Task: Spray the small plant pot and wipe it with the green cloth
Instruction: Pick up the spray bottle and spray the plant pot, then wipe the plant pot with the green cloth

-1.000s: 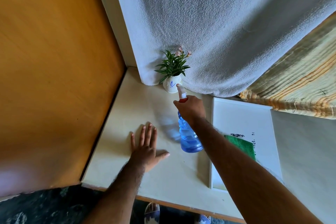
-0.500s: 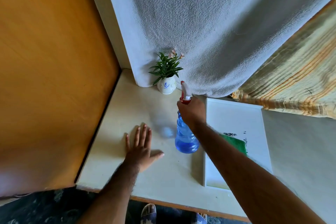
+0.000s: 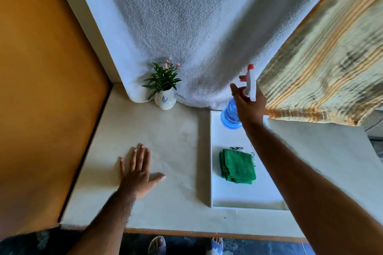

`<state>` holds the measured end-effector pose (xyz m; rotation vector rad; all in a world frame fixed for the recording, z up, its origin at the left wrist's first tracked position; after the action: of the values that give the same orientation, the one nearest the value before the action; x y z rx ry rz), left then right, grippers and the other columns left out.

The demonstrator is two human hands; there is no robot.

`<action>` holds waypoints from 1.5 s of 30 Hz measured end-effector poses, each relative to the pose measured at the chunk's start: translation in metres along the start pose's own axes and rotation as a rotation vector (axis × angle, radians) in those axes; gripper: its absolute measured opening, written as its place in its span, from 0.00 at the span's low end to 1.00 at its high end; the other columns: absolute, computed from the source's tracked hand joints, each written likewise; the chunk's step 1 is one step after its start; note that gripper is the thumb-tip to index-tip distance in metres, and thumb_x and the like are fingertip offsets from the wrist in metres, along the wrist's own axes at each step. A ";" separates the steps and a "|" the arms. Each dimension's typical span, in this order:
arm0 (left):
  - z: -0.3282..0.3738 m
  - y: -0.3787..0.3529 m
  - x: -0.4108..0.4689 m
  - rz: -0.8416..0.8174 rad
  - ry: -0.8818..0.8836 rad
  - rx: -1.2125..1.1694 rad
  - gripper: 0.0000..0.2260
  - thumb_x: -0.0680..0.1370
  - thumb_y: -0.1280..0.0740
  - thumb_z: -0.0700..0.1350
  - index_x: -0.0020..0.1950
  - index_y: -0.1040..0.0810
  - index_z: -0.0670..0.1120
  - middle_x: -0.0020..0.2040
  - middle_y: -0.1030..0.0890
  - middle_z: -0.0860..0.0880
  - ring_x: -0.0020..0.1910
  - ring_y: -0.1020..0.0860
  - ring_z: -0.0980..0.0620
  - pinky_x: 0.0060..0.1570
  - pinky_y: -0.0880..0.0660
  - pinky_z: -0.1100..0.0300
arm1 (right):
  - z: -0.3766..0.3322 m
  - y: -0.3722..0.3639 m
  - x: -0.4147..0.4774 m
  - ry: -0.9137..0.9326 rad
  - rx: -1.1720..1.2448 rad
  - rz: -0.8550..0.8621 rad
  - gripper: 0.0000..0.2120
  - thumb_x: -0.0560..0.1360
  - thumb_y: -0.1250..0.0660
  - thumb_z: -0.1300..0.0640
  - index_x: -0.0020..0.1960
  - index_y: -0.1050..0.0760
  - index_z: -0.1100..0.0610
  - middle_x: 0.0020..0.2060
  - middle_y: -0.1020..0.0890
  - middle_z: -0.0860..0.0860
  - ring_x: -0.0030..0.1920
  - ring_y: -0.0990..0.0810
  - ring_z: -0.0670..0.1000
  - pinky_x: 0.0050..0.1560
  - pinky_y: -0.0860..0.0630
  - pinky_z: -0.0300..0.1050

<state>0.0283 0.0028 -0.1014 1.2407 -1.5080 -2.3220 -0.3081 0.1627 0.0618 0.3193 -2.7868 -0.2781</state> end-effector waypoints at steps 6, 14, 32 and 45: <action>0.000 -0.001 0.001 0.002 0.003 0.009 0.54 0.64 0.64 0.82 0.74 0.80 0.49 0.75 0.83 0.50 0.77 0.79 0.50 0.76 0.75 0.36 | 0.051 0.019 -0.005 -0.074 0.024 0.007 0.18 0.72 0.23 0.46 0.51 0.21 0.59 0.40 0.18 0.43 0.37 0.22 0.44 0.43 0.23 0.46; 0.000 0.000 -0.001 0.010 0.000 0.018 0.56 0.59 0.70 0.85 0.73 0.82 0.50 0.74 0.84 0.52 0.76 0.78 0.51 0.77 0.73 0.36 | 0.067 0.018 -0.011 -0.107 -0.050 -0.058 0.20 0.69 0.21 0.43 0.55 0.22 0.51 0.43 0.15 0.38 0.41 0.18 0.43 0.51 0.17 0.56; 0.002 -0.002 -0.001 -0.003 -0.008 0.000 0.57 0.58 0.70 0.86 0.73 0.83 0.51 0.72 0.86 0.52 0.75 0.80 0.50 0.78 0.71 0.34 | 0.098 0.112 -0.145 0.350 -0.756 -0.534 0.39 0.71 0.32 0.28 0.60 0.27 0.62 0.55 0.23 0.57 0.57 0.25 0.58 0.58 0.25 0.53; -0.003 -0.014 0.006 0.074 -0.018 -0.034 0.52 0.64 0.63 0.84 0.71 0.84 0.54 0.74 0.85 0.53 0.73 0.83 0.51 0.77 0.73 0.34 | 0.109 0.099 -0.177 0.251 -0.890 -0.682 0.33 0.72 0.34 0.79 0.75 0.33 0.65 0.75 0.32 0.62 0.74 0.32 0.64 0.73 0.36 0.58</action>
<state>0.0309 0.0044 -0.1166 1.1394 -1.4874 -2.3075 -0.1996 0.3184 -0.0692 0.9517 -1.9520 -1.4339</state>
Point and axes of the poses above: each hand's wrist, its own x-axis towards the middle knuckle, its own y-axis out of the back of the hand, z = x × y, the point moved 1 cm from there along x, towards the middle knuckle
